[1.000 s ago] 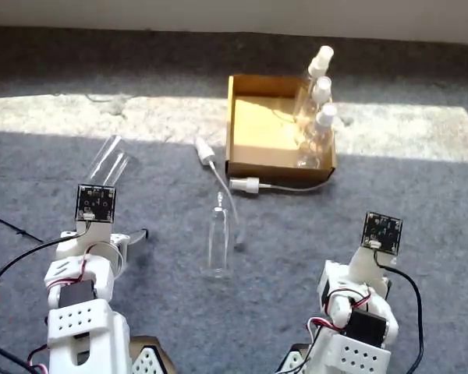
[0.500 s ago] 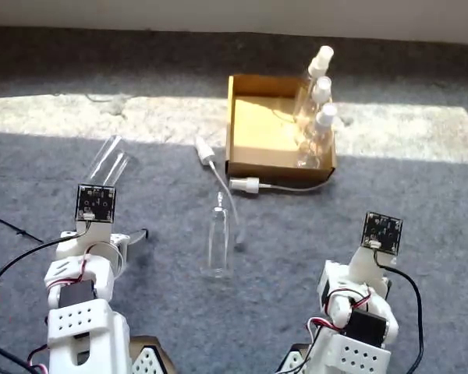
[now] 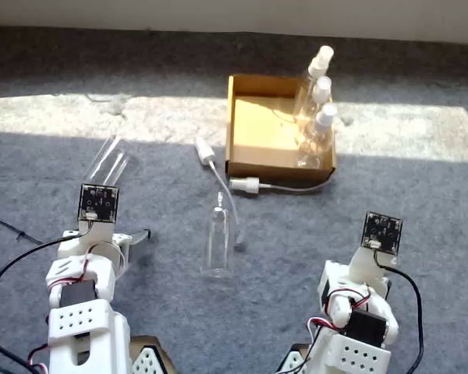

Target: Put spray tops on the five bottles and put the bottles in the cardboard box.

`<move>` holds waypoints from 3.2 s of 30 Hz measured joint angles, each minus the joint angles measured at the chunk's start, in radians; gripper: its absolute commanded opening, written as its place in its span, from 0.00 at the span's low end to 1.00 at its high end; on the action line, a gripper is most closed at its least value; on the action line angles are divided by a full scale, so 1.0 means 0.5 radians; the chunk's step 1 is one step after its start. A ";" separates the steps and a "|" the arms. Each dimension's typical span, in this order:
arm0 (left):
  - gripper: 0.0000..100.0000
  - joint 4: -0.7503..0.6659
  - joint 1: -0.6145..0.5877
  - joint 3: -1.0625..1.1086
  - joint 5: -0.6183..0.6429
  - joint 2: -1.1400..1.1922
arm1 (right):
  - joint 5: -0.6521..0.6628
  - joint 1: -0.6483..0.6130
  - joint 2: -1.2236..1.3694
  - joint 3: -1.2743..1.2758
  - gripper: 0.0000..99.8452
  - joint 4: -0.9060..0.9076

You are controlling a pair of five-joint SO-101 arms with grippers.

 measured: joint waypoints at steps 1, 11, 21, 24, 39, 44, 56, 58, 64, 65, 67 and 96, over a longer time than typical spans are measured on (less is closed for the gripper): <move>0.37 0.000 0.000 0.000 0.000 0.000 | 0.000 0.000 0.000 0.000 0.30 0.000; 0.37 0.000 0.000 0.000 0.000 0.000 | 0.000 0.000 0.000 0.000 0.30 0.006; 0.37 0.000 0.000 0.000 0.000 0.000 | 0.000 0.000 0.000 0.000 0.30 0.006; 0.37 0.000 0.000 0.000 0.000 0.000 | 0.000 0.000 0.000 0.000 0.30 0.006; 0.37 0.000 0.000 0.000 0.000 0.000 | 0.009 -0.018 0.000 0.000 0.30 0.006; 0.37 0.000 0.000 0.000 0.000 0.000 | 0.009 -0.018 0.000 0.000 0.30 0.006; 0.37 0.000 0.000 0.000 0.000 0.000 | 0.506 0.230 0.000 0.000 0.30 -0.896; 0.37 0.000 0.000 0.000 0.000 0.000 | 0.503 0.212 0.000 -0.003 0.30 -0.835; 0.37 0.000 0.000 0.000 0.000 0.000 | 0.408 -0.227 0.003 -0.546 0.30 -0.316; 0.37 0.000 0.000 0.000 0.000 0.000 | 0.356 -0.313 0.055 -0.672 0.30 -0.255; 0.37 0.000 0.000 0.000 0.000 0.000 | 0.270 -0.482 0.215 -0.921 0.30 -0.166; 0.37 0.000 0.000 0.000 0.000 0.000 | 0.608 -1.507 3.741 -2.731 0.30 -0.307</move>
